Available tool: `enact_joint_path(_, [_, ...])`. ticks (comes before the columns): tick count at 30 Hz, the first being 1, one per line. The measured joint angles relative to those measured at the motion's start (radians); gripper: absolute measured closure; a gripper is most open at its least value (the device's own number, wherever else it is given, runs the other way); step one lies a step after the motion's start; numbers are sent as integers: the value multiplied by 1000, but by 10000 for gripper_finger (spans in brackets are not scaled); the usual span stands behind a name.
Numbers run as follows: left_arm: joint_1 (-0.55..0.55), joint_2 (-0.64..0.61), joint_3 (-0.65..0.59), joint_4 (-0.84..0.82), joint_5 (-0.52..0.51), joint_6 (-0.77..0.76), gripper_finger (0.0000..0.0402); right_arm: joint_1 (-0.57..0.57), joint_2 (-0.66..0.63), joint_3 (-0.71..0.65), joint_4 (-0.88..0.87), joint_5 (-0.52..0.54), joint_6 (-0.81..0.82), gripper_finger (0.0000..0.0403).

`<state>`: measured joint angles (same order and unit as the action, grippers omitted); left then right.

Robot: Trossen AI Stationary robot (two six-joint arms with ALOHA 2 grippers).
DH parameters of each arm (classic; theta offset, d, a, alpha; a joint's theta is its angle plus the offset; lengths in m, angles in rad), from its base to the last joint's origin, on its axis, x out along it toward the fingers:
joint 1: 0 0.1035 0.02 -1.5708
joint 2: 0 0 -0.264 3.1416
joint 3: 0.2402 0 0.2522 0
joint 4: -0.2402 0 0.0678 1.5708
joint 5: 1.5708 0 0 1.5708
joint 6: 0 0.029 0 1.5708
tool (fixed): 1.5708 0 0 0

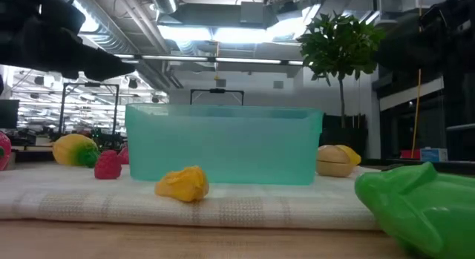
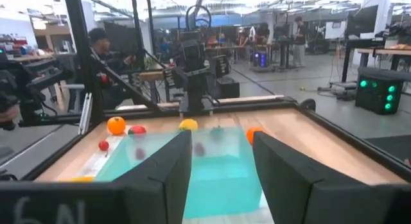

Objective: Pick and placing Produce into tupperware
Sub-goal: Put the yellow lemon into the blue bin

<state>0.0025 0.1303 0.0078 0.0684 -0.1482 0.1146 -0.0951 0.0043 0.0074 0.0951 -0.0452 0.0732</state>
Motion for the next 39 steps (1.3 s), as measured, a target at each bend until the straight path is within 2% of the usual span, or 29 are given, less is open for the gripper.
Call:
enact_joint_path(2, [0,0,0,6,0,-28,94,0,0,0,19,6,3,235])
enact_joint_path(6, [0,0,0,11,0,-31,94,0,0,0,57,93,52,235])
enact_joint_path(16, [8,36,0,79,0,-16,94,0,85,0,99,97,-3,235])
enact_joint_path(24, [65,230,3,234,36,-14,94,0,279,2,267,97,-36,235])
enact_joint_path(29, [105,350,65,237,44,1,95,0,400,72,267,97,-94,235])
enact_joint_path(34, [141,456,161,235,134,4,95,0,517,157,250,96,-161,235])
enact_joint_path(39, [181,529,244,201,136,53,95,0,613,234,198,97,-157,235])
